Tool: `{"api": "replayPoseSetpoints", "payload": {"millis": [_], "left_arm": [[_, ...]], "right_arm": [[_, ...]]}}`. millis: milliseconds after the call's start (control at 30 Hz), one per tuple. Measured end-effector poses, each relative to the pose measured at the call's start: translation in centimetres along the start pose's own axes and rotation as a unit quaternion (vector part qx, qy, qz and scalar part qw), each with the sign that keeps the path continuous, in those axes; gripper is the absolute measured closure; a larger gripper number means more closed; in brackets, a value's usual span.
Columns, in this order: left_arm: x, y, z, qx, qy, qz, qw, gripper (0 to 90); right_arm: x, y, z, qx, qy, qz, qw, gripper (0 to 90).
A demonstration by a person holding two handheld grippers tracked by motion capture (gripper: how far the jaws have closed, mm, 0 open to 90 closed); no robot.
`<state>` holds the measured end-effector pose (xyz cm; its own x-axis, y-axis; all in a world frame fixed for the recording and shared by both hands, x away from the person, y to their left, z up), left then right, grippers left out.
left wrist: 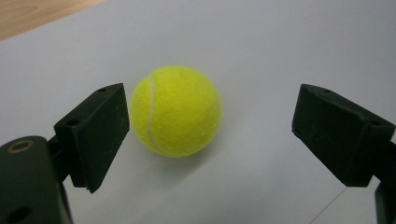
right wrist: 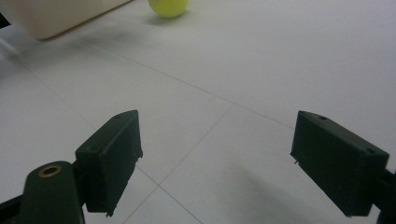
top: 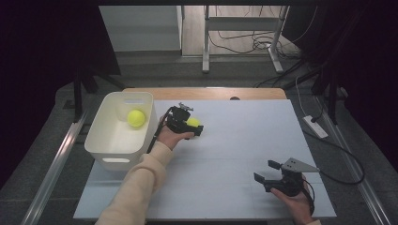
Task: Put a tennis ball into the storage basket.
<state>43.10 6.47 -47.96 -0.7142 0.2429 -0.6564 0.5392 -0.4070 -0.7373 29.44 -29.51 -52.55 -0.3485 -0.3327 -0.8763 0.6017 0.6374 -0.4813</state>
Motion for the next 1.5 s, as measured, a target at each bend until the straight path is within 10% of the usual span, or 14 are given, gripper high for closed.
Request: {"api": "replayPoseSetpoints", "payload": {"millis": [1500], "left_arm": [[0.0,4.0,-2.5,0.011,-0.049,-0.027,0.9983,7.2]], "right_arm": [[0.1,0.0,0.0,0.000,0.001,-0.003,1.0000,15.9]]}}
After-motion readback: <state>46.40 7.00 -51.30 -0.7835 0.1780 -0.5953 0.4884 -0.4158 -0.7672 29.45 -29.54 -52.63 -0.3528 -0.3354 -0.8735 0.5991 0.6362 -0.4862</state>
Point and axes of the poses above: each handheld gripper's, and its own axes: y roughly forward along the jaws, x roughly out of its underside, z roughly to its right, the point moved 2 cm from there along y, roughly forward along the jaws, and after that the axes turned 6 degrees about -y, right-handed, at the moved point
